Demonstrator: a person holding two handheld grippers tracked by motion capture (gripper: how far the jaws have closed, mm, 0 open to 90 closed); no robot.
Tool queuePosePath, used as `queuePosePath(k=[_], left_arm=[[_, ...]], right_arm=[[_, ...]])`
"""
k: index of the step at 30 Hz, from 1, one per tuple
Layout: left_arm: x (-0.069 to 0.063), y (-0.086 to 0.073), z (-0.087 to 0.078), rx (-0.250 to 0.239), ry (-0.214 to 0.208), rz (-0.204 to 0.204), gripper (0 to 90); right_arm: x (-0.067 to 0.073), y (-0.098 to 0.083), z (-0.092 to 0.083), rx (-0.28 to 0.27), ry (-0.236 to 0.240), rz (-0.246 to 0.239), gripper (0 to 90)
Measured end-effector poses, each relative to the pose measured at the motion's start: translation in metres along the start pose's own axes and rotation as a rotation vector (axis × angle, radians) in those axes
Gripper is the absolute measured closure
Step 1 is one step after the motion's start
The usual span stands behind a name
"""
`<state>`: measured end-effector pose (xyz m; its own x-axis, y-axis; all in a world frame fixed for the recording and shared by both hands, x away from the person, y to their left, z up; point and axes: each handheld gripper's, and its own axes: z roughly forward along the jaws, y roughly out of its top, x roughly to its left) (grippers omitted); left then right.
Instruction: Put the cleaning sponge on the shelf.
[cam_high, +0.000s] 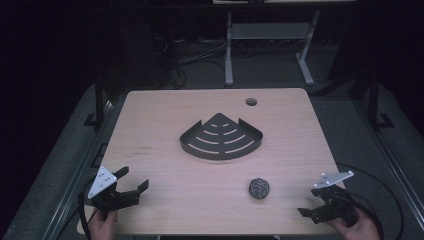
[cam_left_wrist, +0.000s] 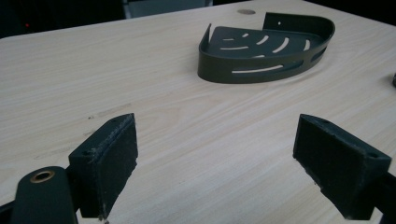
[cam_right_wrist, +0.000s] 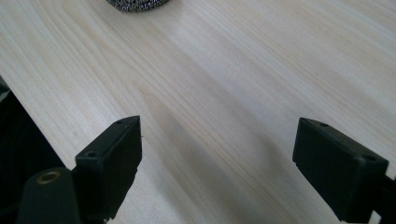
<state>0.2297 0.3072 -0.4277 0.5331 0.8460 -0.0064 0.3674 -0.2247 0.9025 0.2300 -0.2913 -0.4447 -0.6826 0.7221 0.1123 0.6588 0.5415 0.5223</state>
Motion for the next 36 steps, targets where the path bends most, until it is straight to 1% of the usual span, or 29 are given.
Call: queuePosePath(k=[2,4,6,7,8,9,10,11,12,14,15,18,22,24,25,27,29,33,35,36], left_arm=[[-0.001,0.000,-0.001,0.000,0.004,0.004,13.3],[-0.002,0.000,-0.002,-0.006,-0.001,-0.004,13.2],[-0.002,0.000,-0.002,-0.009,-0.005,-0.003,13.2],[-0.003,0.000,-0.002,-0.008,-0.003,0.001,13.3],[-0.003,0.001,-0.002,-0.003,0.001,0.016,13.3],[-0.003,0.001,-0.002,-0.006,-0.001,0.017,13.3],[-0.003,0.001,-0.002,-0.008,-0.003,0.008,13.2],[-0.003,0.001,-0.002,-0.008,-0.003,0.008,13.3],[-0.002,0.000,-0.002,-0.011,-0.014,-0.004,13.3],[-0.002,0.000,-0.002,-0.008,-0.013,-0.001,13.3],[-0.003,0.000,-0.001,-0.007,-0.001,0.009,13.3],[-0.003,0.001,-0.002,-0.009,-0.008,0.007,13.3],[-0.003,0.001,-0.002,-0.010,-0.006,0.009,13.2],[-0.003,0.001,-0.002,-0.012,-0.004,0.004,13.3],[-0.003,0.001,-0.002,-0.011,-0.010,0.006,13.2],[-0.003,0.001,-0.002,-0.012,-0.007,0.007,13.2],[-0.003,0.001,-0.002,-0.012,-0.009,0.005,13.3],[-0.003,0.002,-0.003,-0.016,-0.007,0.008,13.3],[-0.002,0.002,-0.003,-0.018,-0.009,0.007,13.2],[-0.002,0.002,-0.003,-0.017,-0.010,0.007,13.2]], right_arm=[[0.001,0.002,-0.001,-0.003,-0.002,-0.009,15.2],[0.003,0.004,0.000,-0.005,0.011,-0.015,15.2],[0.004,0.007,0.003,0.009,0.017,-0.019,15.1],[0.005,0.008,0.004,0.015,0.018,-0.026,15.2],[0.007,0.010,0.005,0.025,0.019,-0.032,15.1],[0.009,0.011,0.005,0.029,0.017,-0.040,15.1],[0.010,0.013,0.004,0.027,0.014,-0.048,15.1],[0.010,0.013,0.004,0.027,0.014,-0.048,15.1],[0.012,0.016,0.002,0.022,0.016,-0.057,15.0],[0.013,0.017,0.002,0.021,0.014,-0.059,14.8],[0.014,0.020,-0.001,0.012,0.016,-0.067,14.7],[0.014,0.024,0.000,0.009,0.021,-0.071,14.7],[0.016,0.028,0.001,0.018,0.026,-0.086,14.7],[0.019,0.033,0.001,0.022,0.040,-0.094,14.7],[0.022,0.039,0.001,0.033,0.034,-0.111,14.7],[0.024,0.041,0.002,0.036,0.036,-0.117,14.7],[0.028,0.049,0.005,0.041,0.042,-0.139,14.7],[0.032,0.057,0.010,0.057,0.048,-0.159,14.7],[0.033,0.059,0.011,0.064,0.049,-0.161,14.7],[0.035,0.064,0.014,0.070,0.056,-0.172,14.8]])
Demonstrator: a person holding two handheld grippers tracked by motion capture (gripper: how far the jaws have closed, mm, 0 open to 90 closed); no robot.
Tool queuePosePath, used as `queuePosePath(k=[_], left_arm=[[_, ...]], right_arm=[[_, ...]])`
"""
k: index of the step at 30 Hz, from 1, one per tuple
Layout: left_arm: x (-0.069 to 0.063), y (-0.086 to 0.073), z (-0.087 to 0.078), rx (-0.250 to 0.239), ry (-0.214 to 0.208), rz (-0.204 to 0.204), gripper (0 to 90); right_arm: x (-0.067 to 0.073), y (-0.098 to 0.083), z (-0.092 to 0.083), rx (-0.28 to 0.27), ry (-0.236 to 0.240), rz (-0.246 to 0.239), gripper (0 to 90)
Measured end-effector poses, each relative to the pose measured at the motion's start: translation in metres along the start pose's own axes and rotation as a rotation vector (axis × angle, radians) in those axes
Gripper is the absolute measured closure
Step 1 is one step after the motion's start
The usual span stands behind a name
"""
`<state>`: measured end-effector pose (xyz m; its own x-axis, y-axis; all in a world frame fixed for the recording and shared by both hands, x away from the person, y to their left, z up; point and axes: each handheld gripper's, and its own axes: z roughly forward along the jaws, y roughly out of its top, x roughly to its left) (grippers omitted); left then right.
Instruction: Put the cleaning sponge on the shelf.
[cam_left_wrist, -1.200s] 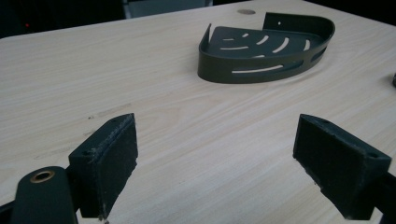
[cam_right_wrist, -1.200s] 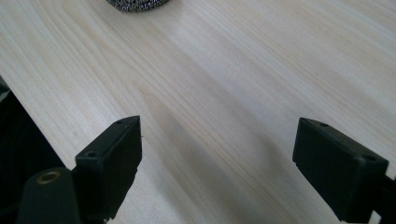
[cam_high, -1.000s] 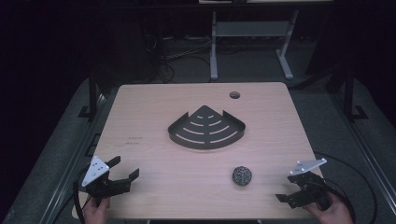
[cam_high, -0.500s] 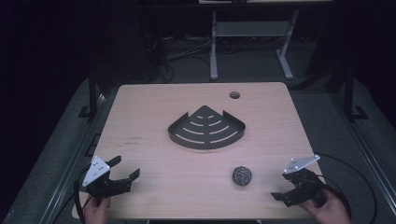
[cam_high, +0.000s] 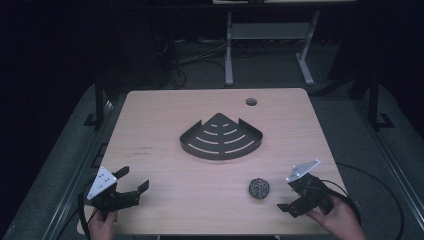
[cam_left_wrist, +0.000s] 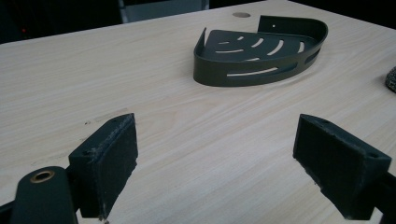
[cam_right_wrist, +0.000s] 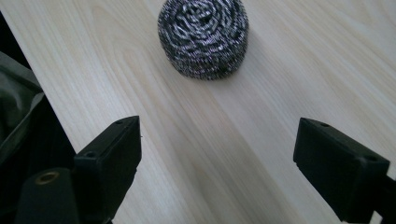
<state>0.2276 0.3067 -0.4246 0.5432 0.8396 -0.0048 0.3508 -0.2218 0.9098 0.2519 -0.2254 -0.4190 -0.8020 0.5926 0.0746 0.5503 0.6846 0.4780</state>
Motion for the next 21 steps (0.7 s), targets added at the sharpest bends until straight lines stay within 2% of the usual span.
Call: queuePosePath(k=[3,13,21], left_arm=[[0.001,0.000,-0.001,-0.005,0.000,-0.009,13.3],[0.000,0.000,-0.001,-0.008,-0.002,-0.005,13.2],[0.000,0.000,-0.002,-0.011,-0.002,-0.008,13.2]], right_arm=[[0.001,0.006,0.004,0.009,0.006,-0.012,14.8],[0.004,0.028,0.015,0.036,0.013,-0.048,14.7],[0.005,0.048,0.030,0.068,0.024,-0.079,14.8]])
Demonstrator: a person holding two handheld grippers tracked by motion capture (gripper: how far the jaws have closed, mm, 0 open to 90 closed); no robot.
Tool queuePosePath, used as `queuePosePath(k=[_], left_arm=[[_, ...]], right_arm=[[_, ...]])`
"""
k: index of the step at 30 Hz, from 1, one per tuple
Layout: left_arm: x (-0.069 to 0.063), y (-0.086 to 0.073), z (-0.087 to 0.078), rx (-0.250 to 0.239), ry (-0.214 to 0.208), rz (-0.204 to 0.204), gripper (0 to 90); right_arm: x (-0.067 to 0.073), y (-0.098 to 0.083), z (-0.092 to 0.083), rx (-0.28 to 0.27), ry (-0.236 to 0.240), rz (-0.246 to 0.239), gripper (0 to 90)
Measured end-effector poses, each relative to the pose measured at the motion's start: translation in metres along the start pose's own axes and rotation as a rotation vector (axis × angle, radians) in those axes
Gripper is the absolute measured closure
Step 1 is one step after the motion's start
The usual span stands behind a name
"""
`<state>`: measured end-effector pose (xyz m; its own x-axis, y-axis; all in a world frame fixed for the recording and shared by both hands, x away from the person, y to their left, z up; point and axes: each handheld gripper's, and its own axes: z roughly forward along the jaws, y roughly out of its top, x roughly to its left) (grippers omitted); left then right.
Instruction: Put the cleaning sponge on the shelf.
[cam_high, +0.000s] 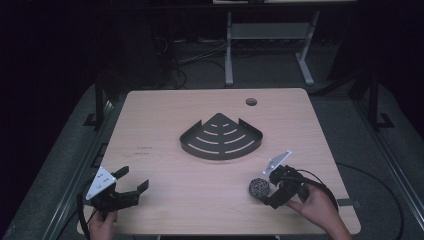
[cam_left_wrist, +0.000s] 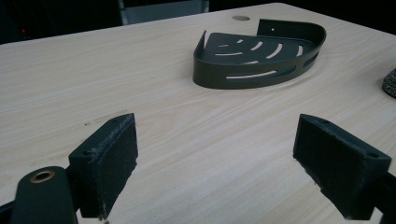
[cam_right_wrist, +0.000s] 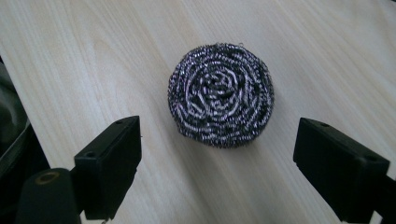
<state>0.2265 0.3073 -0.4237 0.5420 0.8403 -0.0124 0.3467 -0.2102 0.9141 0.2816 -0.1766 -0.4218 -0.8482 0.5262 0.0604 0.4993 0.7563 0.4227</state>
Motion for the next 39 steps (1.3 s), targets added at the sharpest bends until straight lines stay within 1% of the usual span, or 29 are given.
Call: queuePosePath(k=[7,11,15,20,22,26,30,36,39], left_arm=[[0.000,0.000,0.000,-0.001,0.004,0.004,13.2],[0.001,0.000,-0.001,-0.002,0.001,-0.005,13.3],[0.001,0.000,-0.001,-0.006,0.000,-0.004,13.3],[0.001,0.000,-0.001,-0.005,-0.001,-0.003,13.3],[0.001,0.000,-0.001,-0.005,-0.002,-0.002,13.3],[0.000,0.001,-0.001,-0.005,0.001,-0.003,13.3],[0.001,0.001,-0.001,-0.003,-0.001,-0.003,13.3],[0.000,0.001,-0.002,-0.006,0.003,-0.001,13.3],[0.000,0.001,-0.002,-0.008,0.004,0.000,13.2]], right_arm=[[0.000,0.013,0.008,0.025,0.003,-0.022,14.9],[0.000,0.017,0.013,0.045,0.003,-0.033,15.1],[-0.001,0.019,0.015,0.057,0.005,-0.040,15.7],[-0.002,0.022,0.020,0.086,0.007,-0.044,19.4],[-0.002,0.023,0.021,0.088,0.005,-0.046,19.4],[-0.003,0.024,0.026,0.110,0.002,-0.050,21.6],[-0.002,0.024,0.027,0.115,0.003,-0.047,22.5],[-0.002,0.026,0.030,0.120,0.004,-0.051,29.6],[-0.003,0.026,0.030,0.123,0.007,-0.050,30.8]])
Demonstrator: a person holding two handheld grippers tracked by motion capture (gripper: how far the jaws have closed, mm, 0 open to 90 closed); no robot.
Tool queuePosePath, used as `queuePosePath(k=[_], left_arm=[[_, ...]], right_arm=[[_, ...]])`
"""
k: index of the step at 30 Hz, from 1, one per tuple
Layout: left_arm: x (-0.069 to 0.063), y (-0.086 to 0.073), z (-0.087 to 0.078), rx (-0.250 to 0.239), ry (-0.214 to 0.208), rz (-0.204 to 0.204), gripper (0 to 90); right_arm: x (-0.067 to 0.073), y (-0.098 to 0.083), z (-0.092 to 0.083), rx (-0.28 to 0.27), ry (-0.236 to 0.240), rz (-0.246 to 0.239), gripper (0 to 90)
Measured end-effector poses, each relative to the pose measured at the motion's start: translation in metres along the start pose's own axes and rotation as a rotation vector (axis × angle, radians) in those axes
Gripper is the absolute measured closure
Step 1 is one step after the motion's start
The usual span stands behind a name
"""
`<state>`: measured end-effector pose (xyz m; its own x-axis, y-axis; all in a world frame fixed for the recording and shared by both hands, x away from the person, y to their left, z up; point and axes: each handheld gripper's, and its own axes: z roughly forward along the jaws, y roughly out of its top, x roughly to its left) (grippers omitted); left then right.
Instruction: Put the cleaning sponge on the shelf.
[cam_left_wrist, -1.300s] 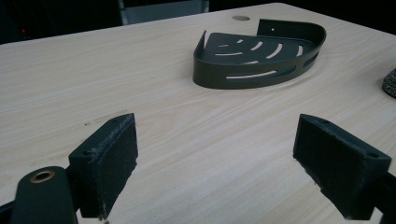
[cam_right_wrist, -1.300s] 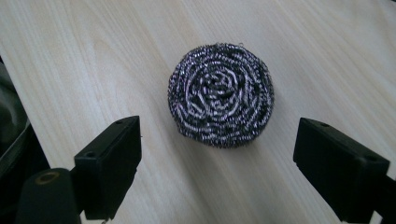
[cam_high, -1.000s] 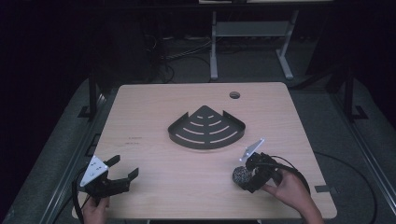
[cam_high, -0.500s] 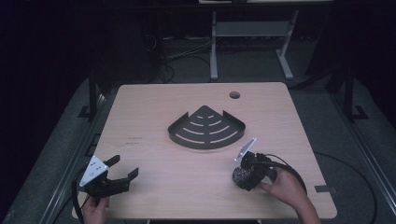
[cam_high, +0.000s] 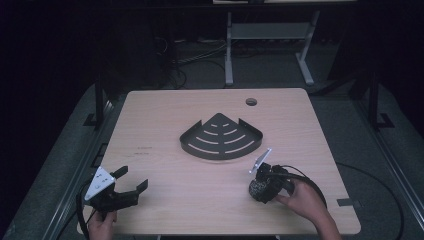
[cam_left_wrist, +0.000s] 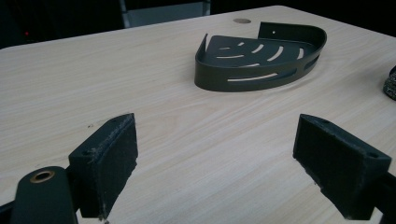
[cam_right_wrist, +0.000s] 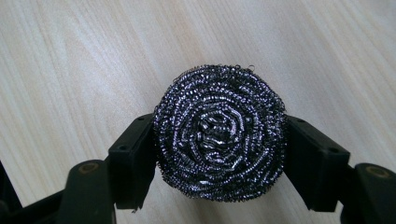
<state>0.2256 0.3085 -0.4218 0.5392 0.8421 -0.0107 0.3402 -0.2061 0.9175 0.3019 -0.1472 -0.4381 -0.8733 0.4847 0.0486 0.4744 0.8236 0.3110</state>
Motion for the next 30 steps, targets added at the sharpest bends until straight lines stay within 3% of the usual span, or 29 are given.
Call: queuePosePath(k=[17,30], left_arm=[[0.001,0.000,0.000,0.000,0.001,-0.002,13.2],[0.002,0.000,-0.001,0.002,0.003,-0.005,13.3]], right_arm=[[0.000,0.002,-0.013,-0.018,0.002,-0.020,33.0],[-0.001,0.014,-0.021,-0.020,0.016,-0.040,33.1]])
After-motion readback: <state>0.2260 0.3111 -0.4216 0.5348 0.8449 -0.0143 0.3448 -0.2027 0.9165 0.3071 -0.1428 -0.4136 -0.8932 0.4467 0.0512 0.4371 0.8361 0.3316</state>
